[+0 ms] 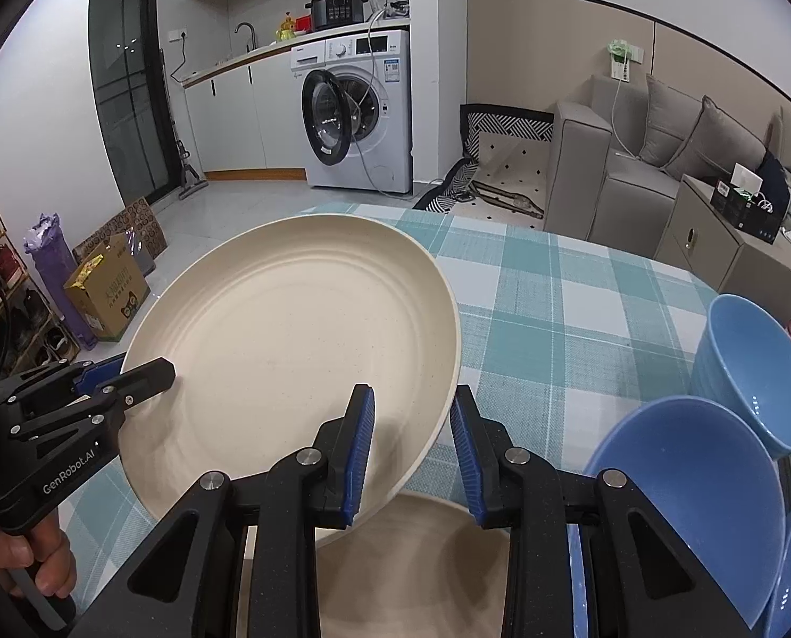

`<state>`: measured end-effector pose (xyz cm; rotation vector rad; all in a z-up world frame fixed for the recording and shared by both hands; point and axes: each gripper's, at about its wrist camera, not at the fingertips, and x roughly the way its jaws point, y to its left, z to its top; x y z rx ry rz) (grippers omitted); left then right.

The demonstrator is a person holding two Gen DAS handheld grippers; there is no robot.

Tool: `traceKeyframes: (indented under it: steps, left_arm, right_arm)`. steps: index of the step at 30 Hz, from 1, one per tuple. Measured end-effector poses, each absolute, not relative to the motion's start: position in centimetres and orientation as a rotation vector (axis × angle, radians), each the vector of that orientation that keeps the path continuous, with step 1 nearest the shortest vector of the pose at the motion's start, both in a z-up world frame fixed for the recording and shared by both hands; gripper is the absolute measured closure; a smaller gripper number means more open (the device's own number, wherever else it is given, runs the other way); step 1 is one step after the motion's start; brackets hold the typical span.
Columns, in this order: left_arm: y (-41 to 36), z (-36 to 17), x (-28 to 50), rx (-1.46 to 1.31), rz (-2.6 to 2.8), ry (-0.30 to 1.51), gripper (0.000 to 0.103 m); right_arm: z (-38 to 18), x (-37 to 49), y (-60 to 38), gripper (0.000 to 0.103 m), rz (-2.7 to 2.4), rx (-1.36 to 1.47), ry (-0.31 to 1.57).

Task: Organize plates and bowls
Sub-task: 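Lift the cream plate with both grippers and carry it toward the plate stack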

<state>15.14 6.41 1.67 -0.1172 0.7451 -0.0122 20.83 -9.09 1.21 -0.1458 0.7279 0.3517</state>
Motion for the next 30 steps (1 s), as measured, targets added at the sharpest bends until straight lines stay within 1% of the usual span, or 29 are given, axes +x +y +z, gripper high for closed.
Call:
traceKeyframes:
  steps: [6, 30]
  left_arm:
    - [5.6, 2.3, 13.5, -0.101, -0.021, 0.73, 0.082]
    - [2.5, 3.3, 8.0, -0.037, -0.074, 0.699, 0.082]
  right_arm:
    - [2.1, 18.2, -10.2, 0.073, 0.343, -0.131, 0.701]
    - [2.0, 11.2, -13.6, 0.073, 0.307, -0.085, 0.686]
